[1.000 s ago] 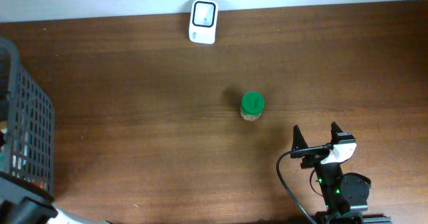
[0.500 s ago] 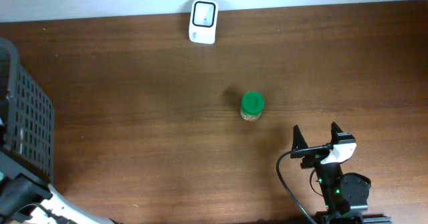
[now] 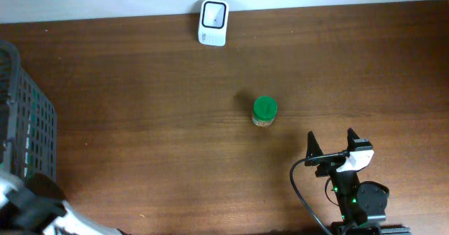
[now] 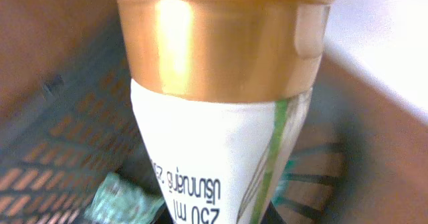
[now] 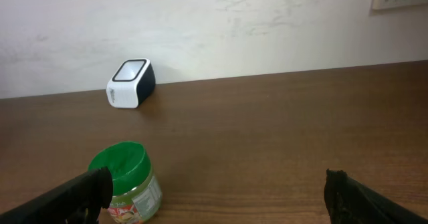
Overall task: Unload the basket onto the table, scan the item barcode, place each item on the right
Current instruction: 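Grasp the white tube and place it left of the jar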
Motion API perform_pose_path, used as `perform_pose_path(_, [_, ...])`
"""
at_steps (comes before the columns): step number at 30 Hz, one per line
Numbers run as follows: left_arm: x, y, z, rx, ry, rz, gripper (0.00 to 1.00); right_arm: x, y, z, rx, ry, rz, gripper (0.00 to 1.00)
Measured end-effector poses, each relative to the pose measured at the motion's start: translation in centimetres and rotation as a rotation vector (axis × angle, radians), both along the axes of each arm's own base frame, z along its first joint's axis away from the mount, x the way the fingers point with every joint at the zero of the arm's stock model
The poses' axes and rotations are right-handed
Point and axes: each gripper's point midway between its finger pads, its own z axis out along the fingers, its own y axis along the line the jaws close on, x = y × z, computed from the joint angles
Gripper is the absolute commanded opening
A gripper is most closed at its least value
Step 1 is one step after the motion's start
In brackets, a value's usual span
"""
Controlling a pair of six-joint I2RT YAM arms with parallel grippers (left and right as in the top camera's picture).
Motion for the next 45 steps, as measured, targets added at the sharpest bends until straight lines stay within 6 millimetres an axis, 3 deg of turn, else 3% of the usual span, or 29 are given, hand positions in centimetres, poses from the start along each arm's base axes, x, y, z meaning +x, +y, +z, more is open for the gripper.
perform_pose_path(1, [0.0,-3.3,4.1,0.053,-0.085,-0.057,0.0,0.0,0.0,0.0,0.0,0.0,0.0,0.98])
perform_pose_path(3, [-1.6,-12.7,11.9,0.141,-0.263,-0.235,0.0,0.0,0.0,0.0,0.0,0.0,0.0,0.98])
perform_pose_path(5, [-2.2,-19.1,13.2,0.132,-0.294,-0.386,0.0,0.0,0.0,0.0,0.0,0.0,0.0,0.98])
perform_pose_path(7, [-1.9,-23.5,11.9,0.083,-0.247,-0.511,0.0,0.0,0.0,0.0,0.0,0.0,0.0,0.98])
perform_pose_path(8, [-0.7,-27.0,9.7,0.028,-0.18,-0.619,0.0,0.0,0.0,0.0,0.0,0.0,0.0,0.98])
perform_pose_path(9, [0.5,-29.4,7.4,-0.013,-0.112,-0.682,0.0,0.0,0.0,0.0,0.0,0.0,0.0,0.98])
perform_pose_path(13, [6.6,-38.6,-8.5,-0.188,0.268,-0.83,0.0,0.0,0.0,0.0,0.0,-0.001,0.0,0.98])
perform_pose_path(14, [7.2,-40.4,-12.4,-0.22,0.339,-0.833,0.0,0.0,0.0,0.0,0.0,0.0,0.0,0.99])
perform_pose_path(17, [6.9,-44.2,-21.2,-0.283,0.49,-0.811,0.0,0.0,0.0,0.0,-0.001,0.0,0.0,0.98])
perform_pose_path(18, [6.4,-45.3,-24.0,-0.297,0.537,-0.801,0.0,0.0,0.0,0.0,-0.001,0.0,0.0,0.98])
perform_pose_path(22, [4.7,-49.6,-31.3,-0.299,0.663,-0.831,0.0,0.0,0.0,0.0,0.0,0.0,0.0,0.98])
perform_pose_path(26, [4.2,-52.2,-35.0,-0.292,0.704,-0.861,0.0,0.0,0.0,0.0,0.0,0.0,0.0,0.98])
perform_pose_path(34, [3.8,-54.0,-36.3,-0.282,0.705,-0.884,0.03,0.0,0.0,0.0,0.0,0.0,0.0,0.98])
perform_pose_path(37, [3.8,-54.2,-36.3,-0.286,0.704,-0.879,0.2,0.0,0.0,0.0,0.0,0.0,0.0,0.98])
perform_pose_path(39, [3.7,-54.4,-36.6,-0.292,0.707,-0.878,0.26,0.0,0.0,0.0,0.0,0.0,0.0,0.98])
perform_pose_path(40, [3.6,-54.4,-36.9,-0.295,0.713,-0.876,0.33,0.0,0.0,0.0,0.0,0.0,0.0,0.98])
perform_pose_path(42, [3.5,-54.6,-37.5,-0.303,0.725,-0.875,0.61,0.0,0.0,0.0,0.0,0.0,0.0,0.98])
perform_pose_path(45, [3.3,-55.2,-37.4,-0.312,0.724,-0.887,0.7,0.0,0.0,0.0,0.0,0.0,0.0,0.98])
